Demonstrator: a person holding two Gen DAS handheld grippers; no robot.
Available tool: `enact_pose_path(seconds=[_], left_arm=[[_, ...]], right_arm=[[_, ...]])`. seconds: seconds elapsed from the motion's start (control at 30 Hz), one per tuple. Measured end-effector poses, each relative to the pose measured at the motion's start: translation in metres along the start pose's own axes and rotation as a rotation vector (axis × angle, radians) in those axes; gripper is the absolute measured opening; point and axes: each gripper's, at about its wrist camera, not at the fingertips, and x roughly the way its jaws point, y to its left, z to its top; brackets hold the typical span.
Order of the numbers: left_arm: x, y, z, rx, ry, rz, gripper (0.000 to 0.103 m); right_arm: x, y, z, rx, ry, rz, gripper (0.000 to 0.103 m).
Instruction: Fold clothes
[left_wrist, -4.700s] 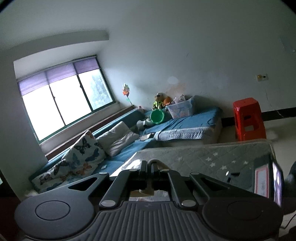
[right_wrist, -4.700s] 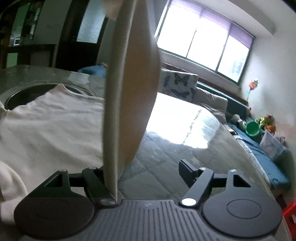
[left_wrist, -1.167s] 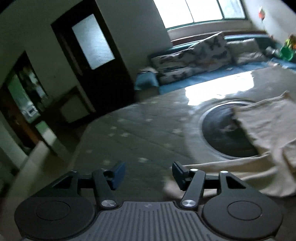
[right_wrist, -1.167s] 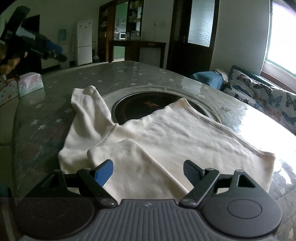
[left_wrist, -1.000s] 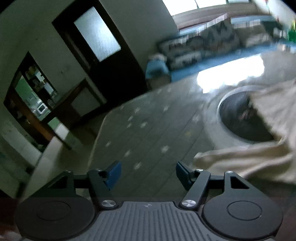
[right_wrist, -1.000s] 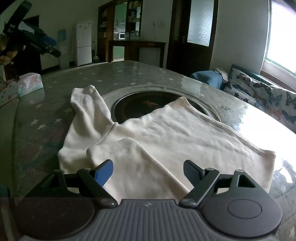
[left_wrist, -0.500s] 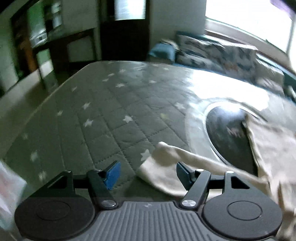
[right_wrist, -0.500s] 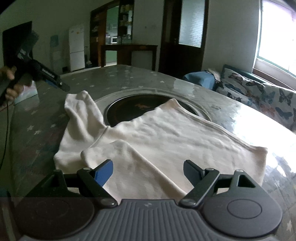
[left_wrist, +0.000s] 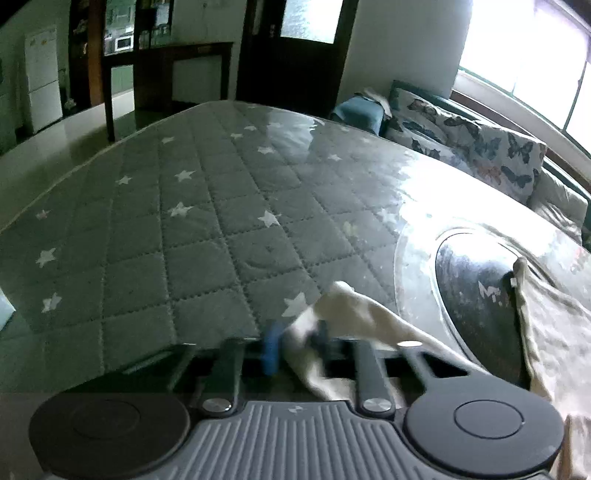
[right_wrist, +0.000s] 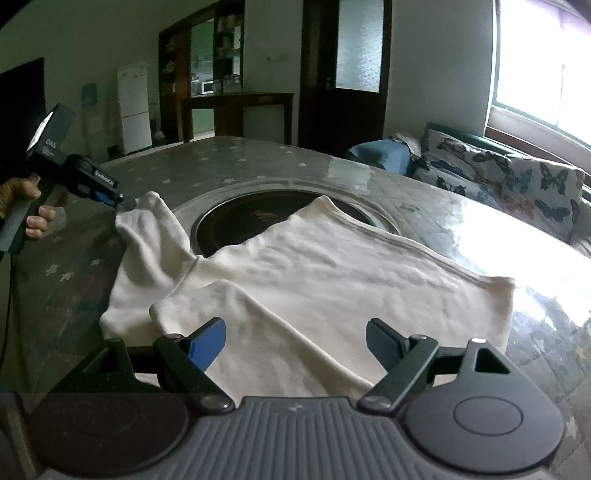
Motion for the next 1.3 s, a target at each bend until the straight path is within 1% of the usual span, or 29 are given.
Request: enact_pose_path(seconds=[0.03,0.07,0.13,0.23,0.4,0.5,0.6,0.7,0.77,0.87,0.9,0.93,1.0,1.03,1.1,1.13,1.17,1.2,1.3], left_arm=[[-0.001,0.0,0.001,-0.016,0.002,-0.02,0.01],[-0.003,-0.002,0.002,-0.022,-0.003,-0.039,0.01],[-0.016,-0.012,0.004,-0.002,-0.035,-0.083,0.009],[-0.037,-0.03,0.008,0.025,-0.077,-0.178,0.009],[-0.069,-0.065,0.014,0.073,-0.106,-0.353,0.009],[-0.086,-0.088,0.011,0.114,-0.113,-0.45,0.009],[-0.094,-0.117,0.006,0.143,-0.103,-0.558,0.009],[-0.106,-0.14,-0.006,0.196,-0.089,-0.653,0.009],[-0.109,-0.161,-0.016,0.233,-0.066,-0.718,0.009],[-0.114,-0.182,-0.035,0.288,-0.021,-0.812,0.01],[-0.115,-0.189,-0.042,0.312,-0.008,-0.831,0.011],[-0.117,-0.195,-0.049,0.344,-0.001,-0.832,0.012],[-0.118,-0.204,-0.06,0.404,0.01,-0.824,0.021],[-0.118,-0.204,-0.064,0.425,0.017,-0.818,0.03],[-0.116,-0.199,-0.069,0.458,0.022,-0.81,0.032],[-0.116,-0.196,-0.07,0.472,0.02,-0.804,0.038],[-0.116,-0.191,-0.07,0.485,0.012,-0.792,0.047],[-0.115,-0.185,-0.069,0.494,-0.002,-0.771,0.049],[-0.105,-0.169,-0.066,0.517,-0.027,-0.681,0.049]], right_arm=[[0.0,-0.001,0.0,0.007,0.003,-0.003,0.085],[0.0,-0.003,-0.001,0.014,0.005,-0.007,0.085],[0.0,-0.006,-0.002,0.03,0.01,-0.014,0.085],[0.0,-0.011,-0.004,0.059,0.014,-0.022,0.085],[-0.003,-0.018,-0.005,0.112,0.001,-0.021,0.085],[-0.006,-0.022,-0.005,0.129,-0.01,-0.024,0.085],[-0.009,-0.027,-0.006,0.151,-0.014,-0.028,0.085],[-0.011,-0.033,-0.008,0.187,-0.016,-0.025,0.085],[-0.014,-0.038,-0.011,0.219,-0.017,-0.015,0.085],[-0.017,-0.045,-0.015,0.268,-0.017,0.0,0.084],[-0.018,-0.046,-0.016,0.274,-0.014,0.001,0.084],[-0.019,-0.047,-0.017,0.279,-0.011,0.002,0.084],[-0.02,-0.048,-0.019,0.285,-0.004,0.0,0.084],[-0.02,-0.048,-0.02,0.286,0.0,-0.002,0.083],[-0.022,-0.048,-0.022,0.29,0.005,-0.003,0.081],[-0.023,-0.049,-0.023,0.294,0.005,-0.003,0.08],[-0.024,-0.049,-0.023,0.297,0.006,-0.002,0.079],[-0.026,-0.049,-0.024,0.301,0.006,-0.002,0.078],[-0.028,-0.052,-0.024,0.32,0.009,0.008,0.071]])
